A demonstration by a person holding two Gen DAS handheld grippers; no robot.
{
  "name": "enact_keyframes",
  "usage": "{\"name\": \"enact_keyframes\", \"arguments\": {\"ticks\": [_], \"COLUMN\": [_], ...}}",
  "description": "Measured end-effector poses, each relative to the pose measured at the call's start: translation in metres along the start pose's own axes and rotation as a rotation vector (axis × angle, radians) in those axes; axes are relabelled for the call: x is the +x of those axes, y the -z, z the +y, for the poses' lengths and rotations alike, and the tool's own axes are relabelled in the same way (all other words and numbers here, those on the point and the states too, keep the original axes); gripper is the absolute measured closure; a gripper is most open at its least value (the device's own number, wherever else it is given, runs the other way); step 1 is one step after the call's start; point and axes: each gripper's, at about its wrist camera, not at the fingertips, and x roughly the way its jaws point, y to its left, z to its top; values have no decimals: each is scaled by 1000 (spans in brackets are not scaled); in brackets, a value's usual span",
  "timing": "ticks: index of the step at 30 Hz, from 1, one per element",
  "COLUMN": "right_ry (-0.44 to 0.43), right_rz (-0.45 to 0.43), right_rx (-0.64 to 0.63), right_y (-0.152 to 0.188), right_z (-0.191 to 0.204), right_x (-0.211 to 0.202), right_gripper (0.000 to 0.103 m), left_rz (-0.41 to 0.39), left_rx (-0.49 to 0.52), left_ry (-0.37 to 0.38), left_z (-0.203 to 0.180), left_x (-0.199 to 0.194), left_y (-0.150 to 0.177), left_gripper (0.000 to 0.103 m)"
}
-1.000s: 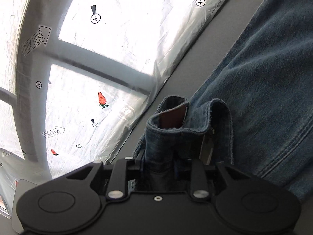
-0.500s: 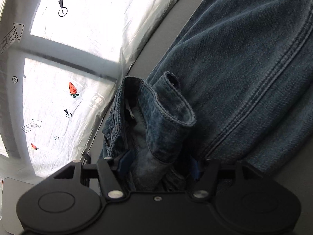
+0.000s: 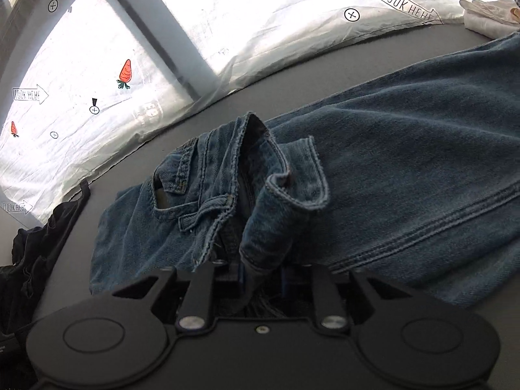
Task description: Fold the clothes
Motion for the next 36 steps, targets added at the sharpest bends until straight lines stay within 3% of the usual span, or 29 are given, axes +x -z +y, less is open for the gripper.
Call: {"name": "enact_keyframes", "arguments": {"ticks": [2, 4, 6, 10, 15, 20, 24, 27, 30, 36], "right_ry": [64, 107, 111, 151, 283, 418, 516, 559, 557, 559], "right_rz": [-19, -43, -57, -76, -109, -153, -182, -210, -240, -281], "right_rx": [-47, -85, -93, -98, -62, 49, 80, 122, 179, 167], "right_y": [0, 0, 0, 3, 7, 9, 8, -4, -18, -37], "right_z": [1, -5, -13, -27, -57, -114, -157, -194, -229, -261], "right_x": [1, -4, -10, -17, -37, -64, -81, -89, -92, -71], "right_gripper": [70, 50, 45, 20, 18, 18, 16, 15, 14, 9], "left_rz": [10, 25, 54, 69, 13, -23, 13, 65, 30, 60], "left_rx": [1, 0, -9, -8, -26, 62, 153, 225, 262, 269], "left_ry": [-1, -4, -13, -33, 19, 66, 77, 38, -25, 1], "left_z": [0, 0, -1, -7, -24, -65, -108, -140, -154, -148], "left_x": [0, 1, 1, -7, -32, -42, -22, 2, 12, 15], "left_y": [-2, -5, -10, -21, -32, -36, -27, -13, 1, -3], "left_gripper": [0, 0, 0, 0, 0, 0, 0, 0, 0, 0]}}
